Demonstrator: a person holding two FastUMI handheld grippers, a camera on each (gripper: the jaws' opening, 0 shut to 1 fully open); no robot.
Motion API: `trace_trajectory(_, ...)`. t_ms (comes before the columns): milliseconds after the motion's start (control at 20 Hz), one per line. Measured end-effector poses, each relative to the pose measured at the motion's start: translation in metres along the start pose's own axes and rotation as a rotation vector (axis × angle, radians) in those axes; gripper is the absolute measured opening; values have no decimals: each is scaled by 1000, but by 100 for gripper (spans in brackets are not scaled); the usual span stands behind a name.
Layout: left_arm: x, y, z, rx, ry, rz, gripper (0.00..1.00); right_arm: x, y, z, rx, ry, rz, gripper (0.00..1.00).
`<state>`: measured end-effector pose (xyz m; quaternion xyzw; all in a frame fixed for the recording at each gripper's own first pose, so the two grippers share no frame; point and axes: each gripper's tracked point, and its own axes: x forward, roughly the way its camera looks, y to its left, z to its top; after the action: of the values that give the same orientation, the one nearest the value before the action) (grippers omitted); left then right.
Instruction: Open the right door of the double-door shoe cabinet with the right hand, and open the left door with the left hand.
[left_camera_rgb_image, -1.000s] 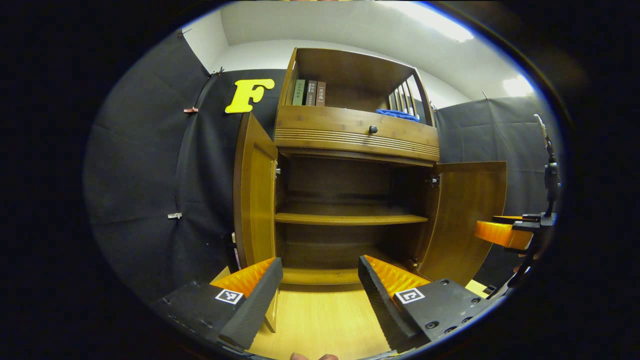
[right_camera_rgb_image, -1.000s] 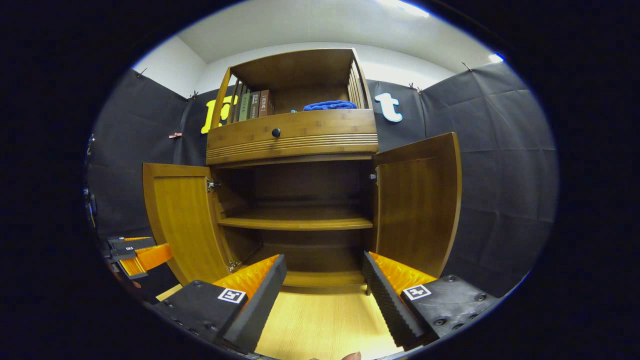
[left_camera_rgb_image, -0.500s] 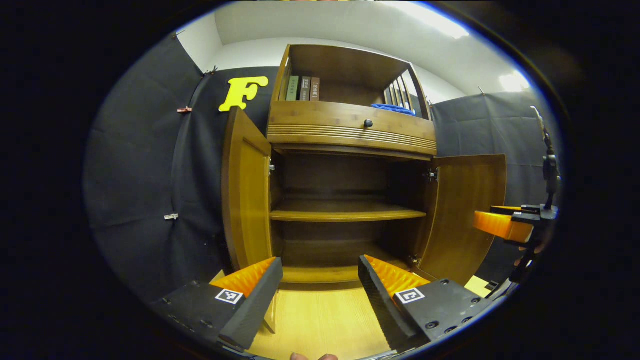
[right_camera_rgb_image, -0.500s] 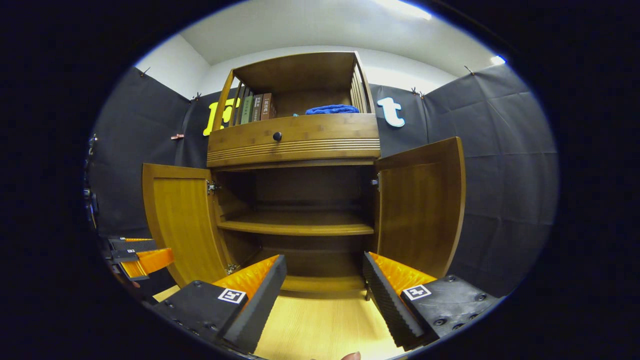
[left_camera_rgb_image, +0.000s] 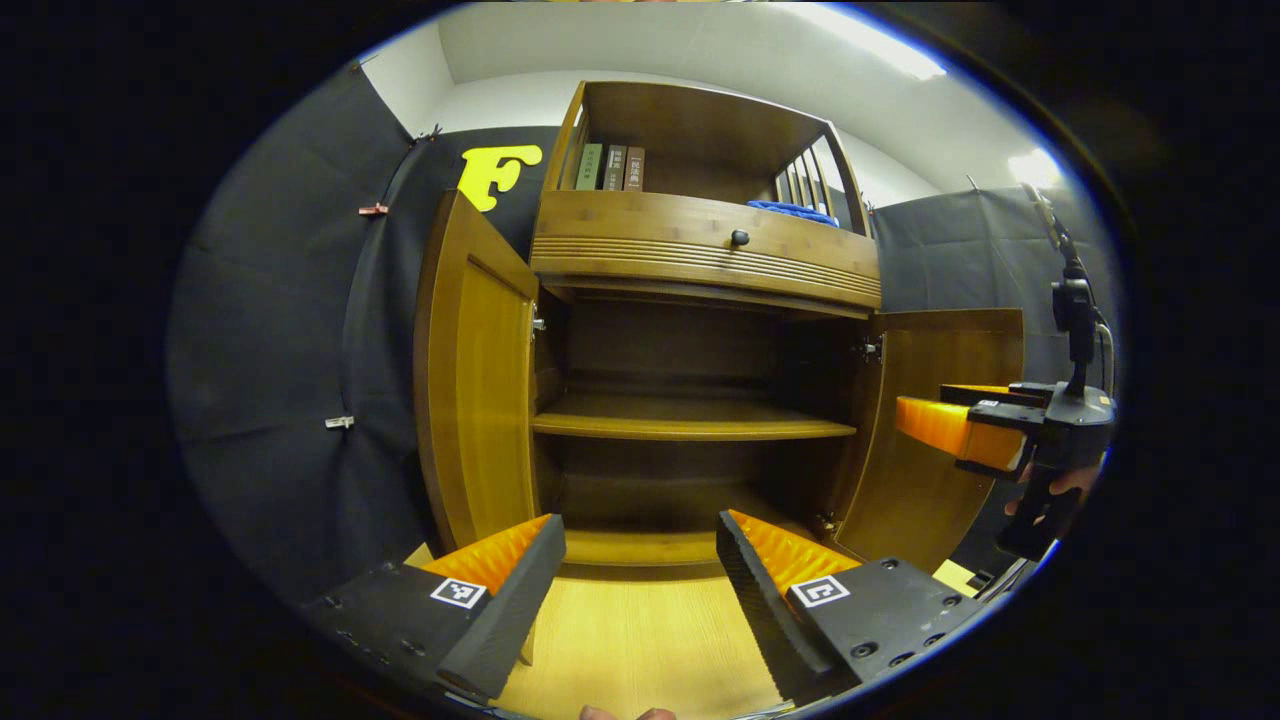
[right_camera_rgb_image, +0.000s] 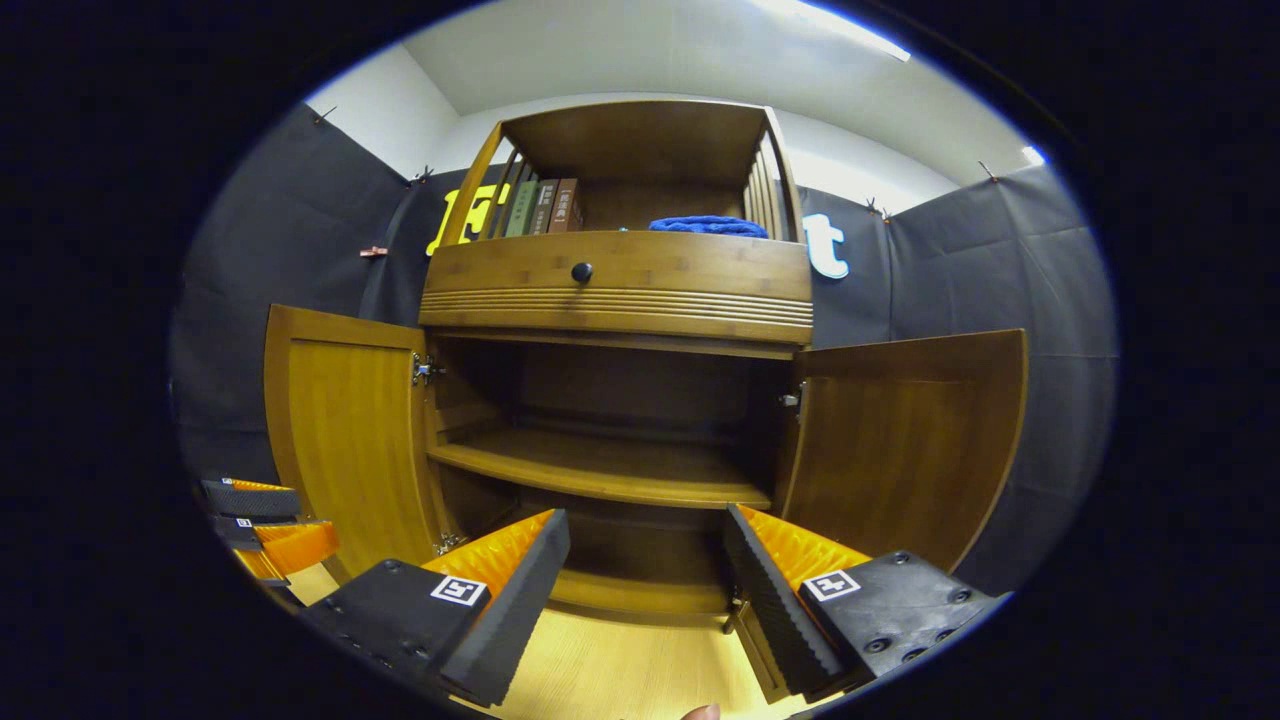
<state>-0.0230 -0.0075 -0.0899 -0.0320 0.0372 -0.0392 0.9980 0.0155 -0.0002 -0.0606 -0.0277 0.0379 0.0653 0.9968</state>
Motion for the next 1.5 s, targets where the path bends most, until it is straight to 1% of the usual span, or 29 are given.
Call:
trace_trajectory(50, 2, 1, -1, -3, 4, 2, 96, 2, 3, 0, -4, 1, 5, 98)
trace_trajectory(350, 1, 1, -1, -7, 4, -3, 94, 5, 18, 3, 9, 0, 24, 98)
trace_trajectory(450, -1, -1, 1, 2, 0, -9, 96, 5, 23, 3, 11, -1, 32, 98)
trace_trajectory(550, -3, -2, 3, 11, -4, -15, 96, 3, 28, 3, 13, -3, 31, 98)
trace_trajectory(600, -4, -2, 4, 15, -5, -15, 96, 2, 30, 3, 17, -3, 34, 96)
trace_trajectory(700, -6, -3, 4, 19, -4, -21, 95, 1, 33, 3, 16, -1, 37, 98)
trace_trajectory(800, -8, -4, 4, 23, -3, -23, 95, -1, 34, 4, 16, -3, 34, 96)
trace_trajectory(900, -10, -4, 4, 32, -3, -23, 95, 0, 33, 6, 19, -6, 30, 98)
trace_trajectory(950, -11, -4, 4, 34, -4, -23, 95, 0, 33, 6, 22, -8, 30, 96)
trace_trajectory(1150, -14, -5, 4, 31, -4, -21, 94, 0, 34, 6, 21, -6, 30, 96)
trace_trajectory(1200, -14, -5, 3, 31, -2, -21, 94, -1, 35, 5, 22, -5, 30, 98)
trace_trajectory(1250, -14, -5, 3, 33, 0, -22, 94, -2, 33, 5, 23, -2, 28, 96)
trace_trajectory(1300, -15, -5, 2, 34, 1, -23, 94, -2, 34, 4, 23, 0, 28, 98)
trace_trajectory(1350, -15, -6, 1, 34, 3, -23, 94, -3, 33, 4, 23, 2, 27, 98)
trace_trajectory(1400, -16, -6, 2, 31, 3, -25, 94, -3, 33, 4, 24, 2, 27, 96)
trace_trajectory(1450, -16, -8, 1, 28, 4, -28, 94, -4, 33, 5, 24, 0, 26, 98)
trace_trajectory(1500, -17, -8, 1, 28, 4, -29, 95, -4, 32, 5, 23, -1, 26, 98)
